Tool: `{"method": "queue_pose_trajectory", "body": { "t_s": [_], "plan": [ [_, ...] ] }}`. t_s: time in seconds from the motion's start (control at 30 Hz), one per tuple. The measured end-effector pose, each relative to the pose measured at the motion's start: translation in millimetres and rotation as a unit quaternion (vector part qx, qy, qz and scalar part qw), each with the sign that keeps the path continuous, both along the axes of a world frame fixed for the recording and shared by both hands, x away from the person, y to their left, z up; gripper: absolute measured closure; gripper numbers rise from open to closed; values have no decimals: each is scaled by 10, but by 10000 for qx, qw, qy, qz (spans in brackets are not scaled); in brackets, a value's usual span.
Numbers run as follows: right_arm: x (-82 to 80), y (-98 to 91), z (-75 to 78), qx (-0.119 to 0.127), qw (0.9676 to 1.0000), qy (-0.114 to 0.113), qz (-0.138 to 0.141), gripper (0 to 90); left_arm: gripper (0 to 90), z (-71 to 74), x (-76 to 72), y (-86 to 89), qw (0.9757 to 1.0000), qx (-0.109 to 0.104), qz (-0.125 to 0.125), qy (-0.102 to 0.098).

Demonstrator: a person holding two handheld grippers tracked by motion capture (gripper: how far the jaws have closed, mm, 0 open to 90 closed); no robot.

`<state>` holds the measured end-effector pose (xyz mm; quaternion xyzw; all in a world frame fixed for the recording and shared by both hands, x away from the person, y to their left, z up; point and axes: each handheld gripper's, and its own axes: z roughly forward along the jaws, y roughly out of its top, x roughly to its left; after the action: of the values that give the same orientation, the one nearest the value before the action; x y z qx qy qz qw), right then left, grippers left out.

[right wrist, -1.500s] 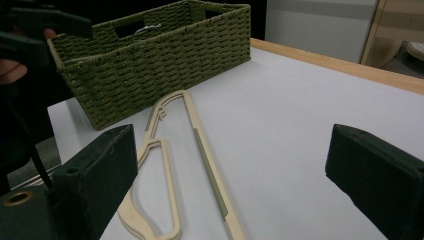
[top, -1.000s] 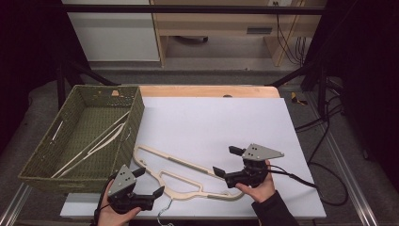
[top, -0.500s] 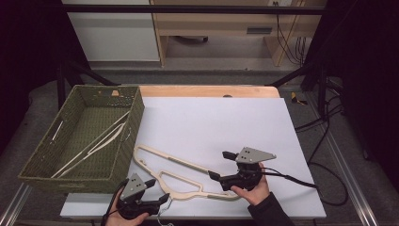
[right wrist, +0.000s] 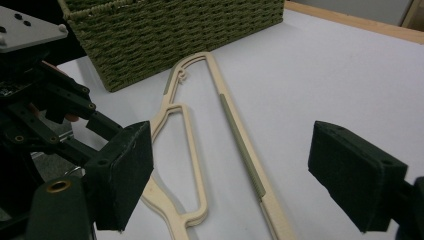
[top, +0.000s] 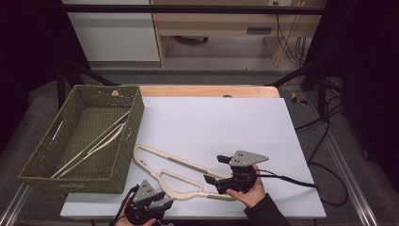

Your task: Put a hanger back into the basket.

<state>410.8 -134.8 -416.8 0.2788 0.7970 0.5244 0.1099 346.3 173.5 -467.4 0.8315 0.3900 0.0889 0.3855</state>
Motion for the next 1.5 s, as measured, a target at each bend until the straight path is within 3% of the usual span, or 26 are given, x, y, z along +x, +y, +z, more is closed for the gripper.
{"method": "queue_pose_trajectory", "body": {
  "t_s": [0.3,0.6,0.73,0.93,1.2,1.3,1.5],
  "plan": [
    [2,55,-49,-65,9999,53,63,189,731,-63,-9,-72,9995,229,159,137],
    [0,104,-87,-119,9998,81,127,190,773,-64,-66,-153,9979,443,474,3],
    [1,138,-120,-116,9997,143,173,193,852,-58,-66,-171,9977,372,547,131],
    [5,195,-187,-147,9992,249,263,205,864,-38,-56,-167,9972,283,635,276],
    [-33,355,-268,-436,9977,280,433,210,874,78,-59,-140,9969,354,697,51],
    [-47,407,-308,-331,9972,391,544,243,881,134,-52,-111,9966,356,737,-53],
    [-83,561,-355,-516,9952,338,754,290,884,160,-36,-103,9967,398,710,-36]
  ]
}}
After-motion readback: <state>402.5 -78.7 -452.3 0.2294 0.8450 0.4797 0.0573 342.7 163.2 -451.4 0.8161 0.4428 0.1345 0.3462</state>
